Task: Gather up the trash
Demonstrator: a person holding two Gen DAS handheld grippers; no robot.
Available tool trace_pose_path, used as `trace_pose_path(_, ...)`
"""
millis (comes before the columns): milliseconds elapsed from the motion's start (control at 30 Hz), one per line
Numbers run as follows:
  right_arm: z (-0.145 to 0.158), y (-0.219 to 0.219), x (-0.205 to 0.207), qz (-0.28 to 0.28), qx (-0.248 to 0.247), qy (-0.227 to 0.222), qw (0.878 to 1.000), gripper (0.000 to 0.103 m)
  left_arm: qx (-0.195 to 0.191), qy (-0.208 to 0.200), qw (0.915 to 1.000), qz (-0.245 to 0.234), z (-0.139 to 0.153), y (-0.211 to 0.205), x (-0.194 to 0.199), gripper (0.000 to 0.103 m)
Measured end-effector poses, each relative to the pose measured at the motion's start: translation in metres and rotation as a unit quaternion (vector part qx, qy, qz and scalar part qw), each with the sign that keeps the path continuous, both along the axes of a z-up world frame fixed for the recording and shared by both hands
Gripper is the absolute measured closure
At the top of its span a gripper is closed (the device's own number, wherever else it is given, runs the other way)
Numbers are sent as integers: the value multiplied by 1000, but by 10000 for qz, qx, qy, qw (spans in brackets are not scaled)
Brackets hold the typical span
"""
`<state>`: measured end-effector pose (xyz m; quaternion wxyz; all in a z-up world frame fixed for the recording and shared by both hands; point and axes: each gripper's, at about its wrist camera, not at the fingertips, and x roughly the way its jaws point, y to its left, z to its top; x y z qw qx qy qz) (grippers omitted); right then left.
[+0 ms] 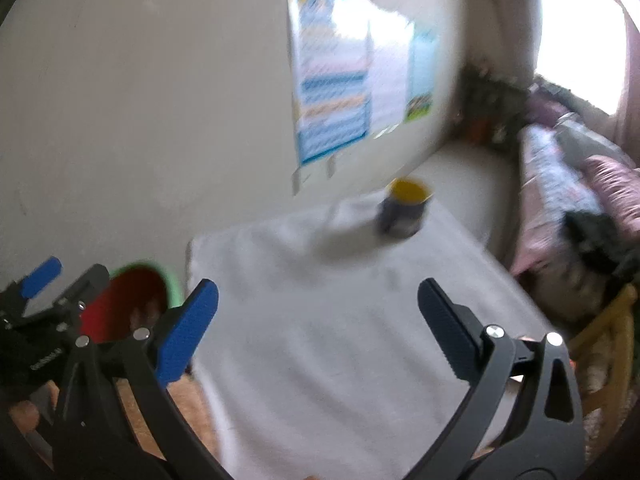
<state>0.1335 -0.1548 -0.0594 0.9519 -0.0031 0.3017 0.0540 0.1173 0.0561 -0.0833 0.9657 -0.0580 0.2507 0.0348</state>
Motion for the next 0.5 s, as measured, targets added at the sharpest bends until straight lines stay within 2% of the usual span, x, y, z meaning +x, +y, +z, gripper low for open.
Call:
trace_pose_path(133,25,-28,-18,-419,-94,-556,9975,5,199,-834,9961,-230,40,-44,-7,8)
trace_pose_path(233,37,-42,-35,-786,-208,-1177,9897,5,325,-1259,9910,-312,61,-70,-13,8)
trace_pose_path(300,40,-51,-38,-971,-294,-1329,9859,5,314,-1326,9899,-387,69,-80,-15,8)
trace_pose_path(367,42,-56,-41,-1145,-324,-1267,9848,5,247,-1314,9902,-408,79,-88,-15,8)
trace_pose_path(500,37,-67,-41,-1367,-270,-1227,9826,5,191,-1168,9927,-243,81,-93,-14,8)
